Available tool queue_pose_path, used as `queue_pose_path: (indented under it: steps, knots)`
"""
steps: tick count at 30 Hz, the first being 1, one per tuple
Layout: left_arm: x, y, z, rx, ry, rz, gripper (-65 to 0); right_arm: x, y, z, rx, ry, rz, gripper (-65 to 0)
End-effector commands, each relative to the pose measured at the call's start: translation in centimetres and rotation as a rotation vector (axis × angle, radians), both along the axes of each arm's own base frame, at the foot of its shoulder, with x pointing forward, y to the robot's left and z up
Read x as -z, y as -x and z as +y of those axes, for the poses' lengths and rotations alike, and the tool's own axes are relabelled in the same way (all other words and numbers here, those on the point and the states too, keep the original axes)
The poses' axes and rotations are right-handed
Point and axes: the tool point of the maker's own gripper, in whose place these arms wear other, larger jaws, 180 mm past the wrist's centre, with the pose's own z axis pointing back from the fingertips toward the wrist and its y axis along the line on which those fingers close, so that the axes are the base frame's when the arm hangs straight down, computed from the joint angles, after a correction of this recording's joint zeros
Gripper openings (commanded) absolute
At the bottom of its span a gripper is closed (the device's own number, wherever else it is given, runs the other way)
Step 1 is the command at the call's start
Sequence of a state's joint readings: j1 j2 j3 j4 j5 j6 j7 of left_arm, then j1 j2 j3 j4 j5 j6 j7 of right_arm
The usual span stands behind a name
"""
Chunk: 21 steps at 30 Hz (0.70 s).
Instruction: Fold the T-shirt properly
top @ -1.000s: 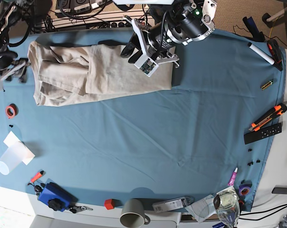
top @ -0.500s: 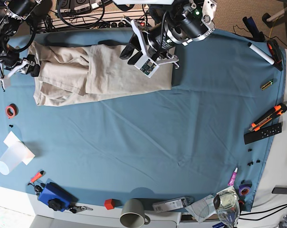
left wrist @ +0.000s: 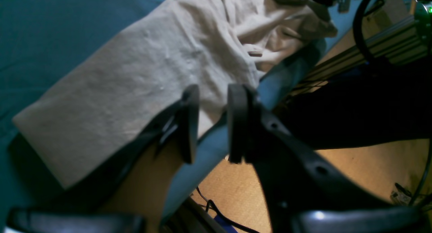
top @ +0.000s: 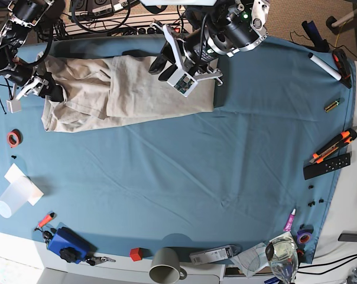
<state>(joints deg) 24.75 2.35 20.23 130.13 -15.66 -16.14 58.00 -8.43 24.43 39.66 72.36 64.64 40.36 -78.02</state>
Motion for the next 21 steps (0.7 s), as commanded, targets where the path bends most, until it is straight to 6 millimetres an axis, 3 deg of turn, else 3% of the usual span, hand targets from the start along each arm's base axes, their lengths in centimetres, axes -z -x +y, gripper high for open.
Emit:
queue_pose_path:
  steps: [1, 4, 5, 11, 16, 21]
  knots:
    - [-1.4, -0.3, -0.4, -0.004, 0.046, -0.036, -51.0, 0.7, 0.8, 0.2, -0.029, 0.021, 0.057, -28.5]
    - [-1.4, -0.3, -0.4, -0.004, 0.046, -0.035, -51.0, 1.3, 0.9, 1.1, -0.055, 0.012, 0.072, -29.2]
    - [-1.4, -0.3, -0.4, -0.004, 0.046, -0.034, -51.0, 1.5, 1.0, 1.3, -0.065, 0.018, 0.084, -32.3]
    - [-1.2, -0.1, -0.4, 0.001, 0.037, -0.025, -51.1, 2.0, 0.8, 0.3, -0.056, 0.086, 0.095, -63.5]
    - [-1.1, 0.0, -0.4, 0.003, 0.033, -0.021, -51.1, 0.7, -1.3, -2.5, -0.032, 0.209, 0.062, -65.0]
    - [-0.8, 0.2, -0.3, 0.008, 0.023, -0.009, -51.1, -3.4, -5.2, -7.3, 0.033, 0.387, -0.044, -65.0]
